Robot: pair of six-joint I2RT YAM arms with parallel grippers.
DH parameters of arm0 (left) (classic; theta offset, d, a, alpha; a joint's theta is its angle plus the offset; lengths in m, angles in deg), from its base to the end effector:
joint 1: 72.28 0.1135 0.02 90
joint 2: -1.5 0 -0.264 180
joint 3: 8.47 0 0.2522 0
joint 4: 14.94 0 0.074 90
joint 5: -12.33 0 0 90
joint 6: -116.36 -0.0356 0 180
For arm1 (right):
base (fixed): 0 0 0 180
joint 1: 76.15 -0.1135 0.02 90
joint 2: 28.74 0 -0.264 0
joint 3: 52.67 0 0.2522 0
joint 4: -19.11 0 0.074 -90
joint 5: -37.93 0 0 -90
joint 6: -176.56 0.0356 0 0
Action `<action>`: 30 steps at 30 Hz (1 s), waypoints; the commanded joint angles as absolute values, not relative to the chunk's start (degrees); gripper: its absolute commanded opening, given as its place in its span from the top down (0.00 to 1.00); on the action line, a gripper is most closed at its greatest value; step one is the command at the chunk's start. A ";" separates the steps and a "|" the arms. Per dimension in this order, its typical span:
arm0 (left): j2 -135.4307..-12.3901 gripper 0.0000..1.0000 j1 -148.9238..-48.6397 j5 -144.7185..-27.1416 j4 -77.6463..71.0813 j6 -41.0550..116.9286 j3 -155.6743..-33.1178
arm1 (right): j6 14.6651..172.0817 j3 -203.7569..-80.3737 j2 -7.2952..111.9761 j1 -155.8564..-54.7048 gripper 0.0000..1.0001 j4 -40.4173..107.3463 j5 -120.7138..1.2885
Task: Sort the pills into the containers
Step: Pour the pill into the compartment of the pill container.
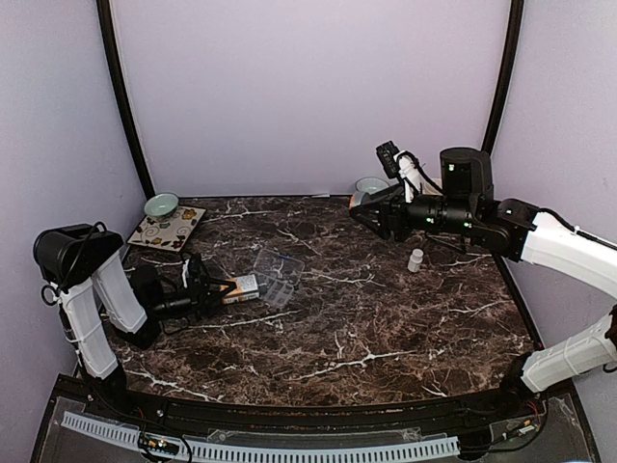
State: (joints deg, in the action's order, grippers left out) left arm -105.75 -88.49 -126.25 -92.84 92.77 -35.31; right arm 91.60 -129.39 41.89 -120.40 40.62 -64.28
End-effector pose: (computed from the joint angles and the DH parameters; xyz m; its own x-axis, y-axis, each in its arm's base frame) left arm 0.2209 -0.0920 0.1127 -0.8453 -0.3856 -0.3697 0.3233 0.1817 -0.9287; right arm 0.2011 0.2064 0.3604 -0.2625 -0.1358 -0.9553 -0.8081 0.5720 0.1407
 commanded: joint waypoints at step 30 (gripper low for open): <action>-101.59 1.00 -88.10 -127.83 -82.33 83.44 -39.28 | 91.74 -129.19 41.47 -120.94 0.65 37.92 -64.46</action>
